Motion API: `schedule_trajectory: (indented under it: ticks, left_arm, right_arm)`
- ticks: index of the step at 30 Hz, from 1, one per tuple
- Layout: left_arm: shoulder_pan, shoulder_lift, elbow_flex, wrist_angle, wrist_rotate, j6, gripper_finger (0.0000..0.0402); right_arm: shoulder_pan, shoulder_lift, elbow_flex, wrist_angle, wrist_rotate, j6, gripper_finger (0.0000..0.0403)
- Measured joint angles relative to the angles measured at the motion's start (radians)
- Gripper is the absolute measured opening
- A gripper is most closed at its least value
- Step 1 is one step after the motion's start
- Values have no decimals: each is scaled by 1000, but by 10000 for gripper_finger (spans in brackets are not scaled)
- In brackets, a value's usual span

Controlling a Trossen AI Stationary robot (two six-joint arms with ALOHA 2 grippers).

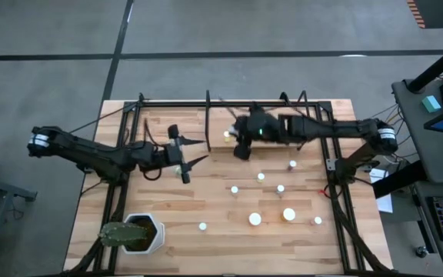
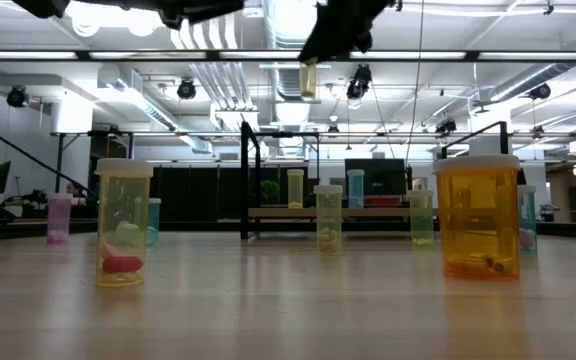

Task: Pick and place medicine bottles onto shelf by color
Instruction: Put the yellow pill bottle on the shelf aligned with the other yellow pill bottle

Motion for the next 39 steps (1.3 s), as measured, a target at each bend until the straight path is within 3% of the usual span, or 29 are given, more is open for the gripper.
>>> schedule_trajectory:
  ticks: [4, 9, 12, 20, 39]
  left_arm:
    - [0, -61, -3, -2, 0, 36, 198]
    - [1, -105, -3, -1, 0, 46, 199]
    - [1, -119, -3, -1, 0, 44, 199]
    - [1, -119, -3, -1, 0, 46, 199]
    - [1, -118, -4, -2, 0, 67, 199]
  right_arm:
    - [-148, 5, -17, 53, -162, -34, 113]
    - [-322, 68, -58, 164, -452, -132, 112]
    - [-384, 128, -72, 205, -548, -186, 113]
    - [-437, 273, -65, 308, -550, -182, 113]
    - [-443, 353, -103, 374, -602, -197, 113]
